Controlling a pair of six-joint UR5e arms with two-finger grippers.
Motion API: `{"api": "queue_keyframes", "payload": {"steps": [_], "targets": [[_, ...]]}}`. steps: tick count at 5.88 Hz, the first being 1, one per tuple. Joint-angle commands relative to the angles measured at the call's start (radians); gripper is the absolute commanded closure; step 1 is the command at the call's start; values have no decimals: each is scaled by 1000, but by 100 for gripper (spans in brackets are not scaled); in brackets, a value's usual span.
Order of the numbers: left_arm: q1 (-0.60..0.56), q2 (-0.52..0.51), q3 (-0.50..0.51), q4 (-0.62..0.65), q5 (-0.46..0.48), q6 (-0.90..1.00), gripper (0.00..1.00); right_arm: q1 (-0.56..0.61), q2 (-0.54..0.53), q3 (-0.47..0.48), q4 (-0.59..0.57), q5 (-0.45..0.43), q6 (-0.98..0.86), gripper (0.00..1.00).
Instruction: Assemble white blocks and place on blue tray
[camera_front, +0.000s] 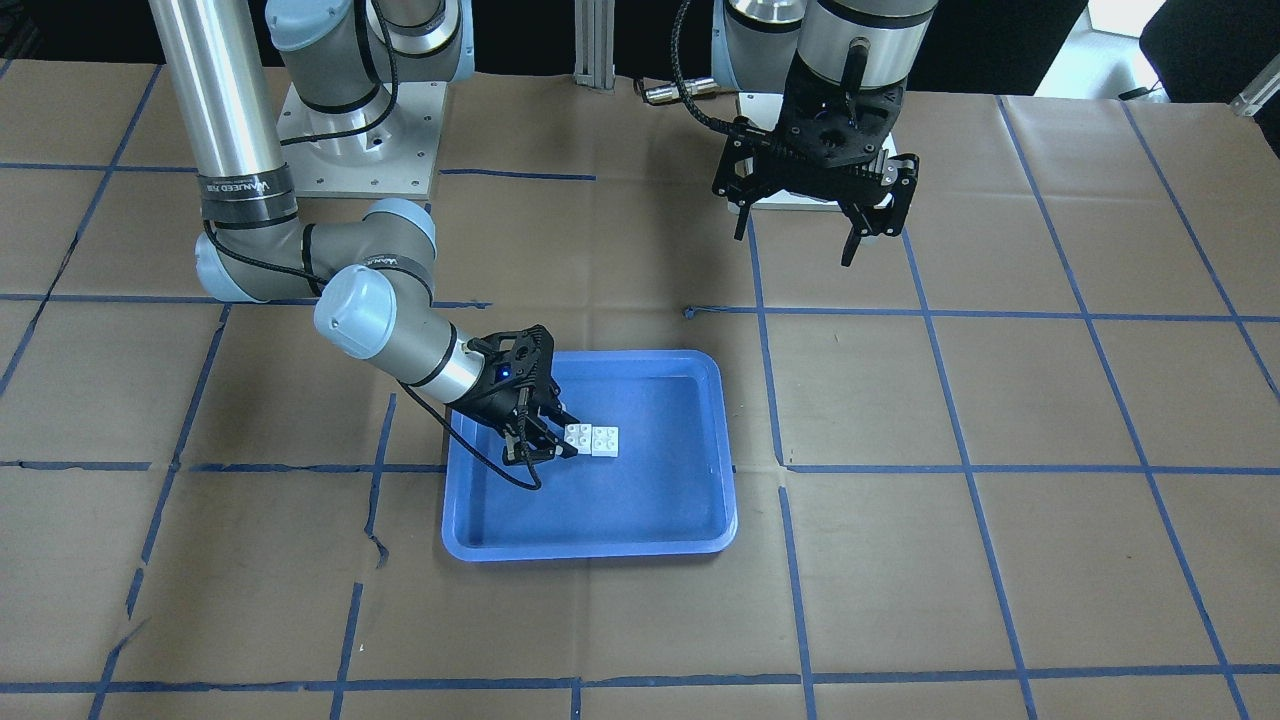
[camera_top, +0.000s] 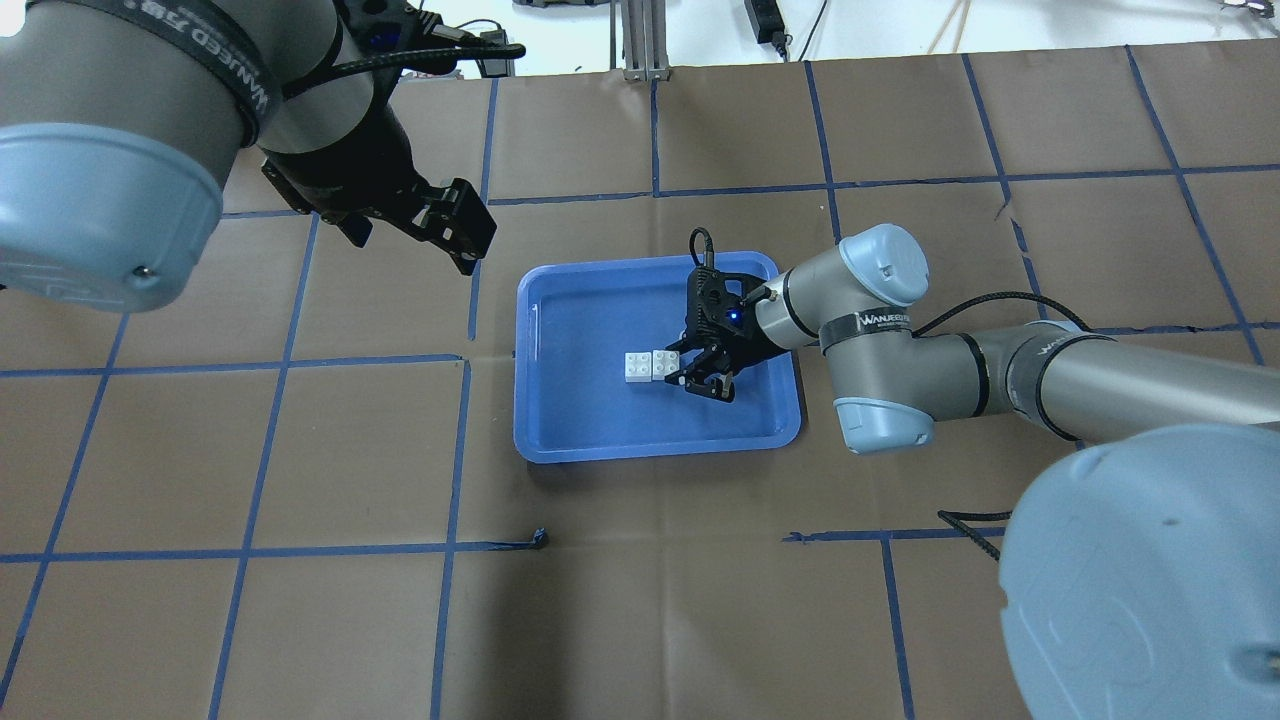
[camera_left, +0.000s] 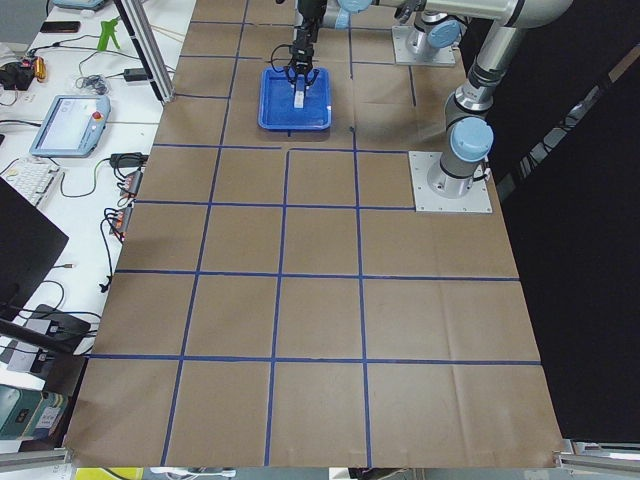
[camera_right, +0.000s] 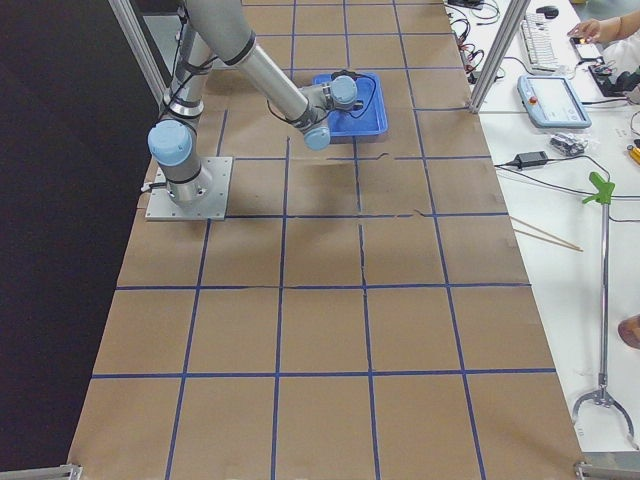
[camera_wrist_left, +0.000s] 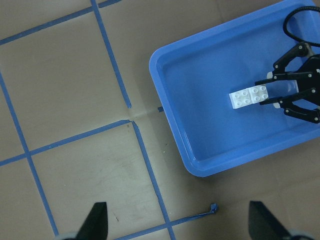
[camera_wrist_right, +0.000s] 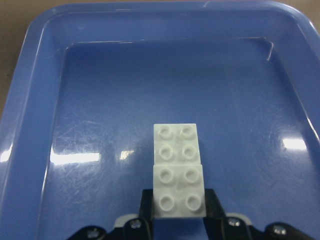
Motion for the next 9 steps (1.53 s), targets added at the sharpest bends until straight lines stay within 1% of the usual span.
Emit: {"api": "queue_keyframes", "payload": {"steps": [1, 3, 5, 6, 7, 8, 9], "targets": [[0, 0, 0, 1, 0, 0, 1, 0, 0, 0, 1, 2, 1, 57], [0, 0, 2, 2, 0, -2, 1, 0, 0, 0, 1, 6, 1, 53], [-3, 0, 14, 1, 1, -88, 1, 0, 0, -1, -1, 5, 1, 50], [-3, 0, 16, -1, 1, -89, 1, -1, -8, -11, 1, -1, 17, 13], [-2, 0, 17, -1, 1, -87, 1, -7, -32, -38, 10, -15, 125, 0], [-2, 0, 17, -3, 1, -86, 1, -16, -97, -73, 115, -123, 155, 0], [-2, 0, 17, -3, 1, -87, 1, -23, -203, -148, 380, -197, 160, 0]]}}
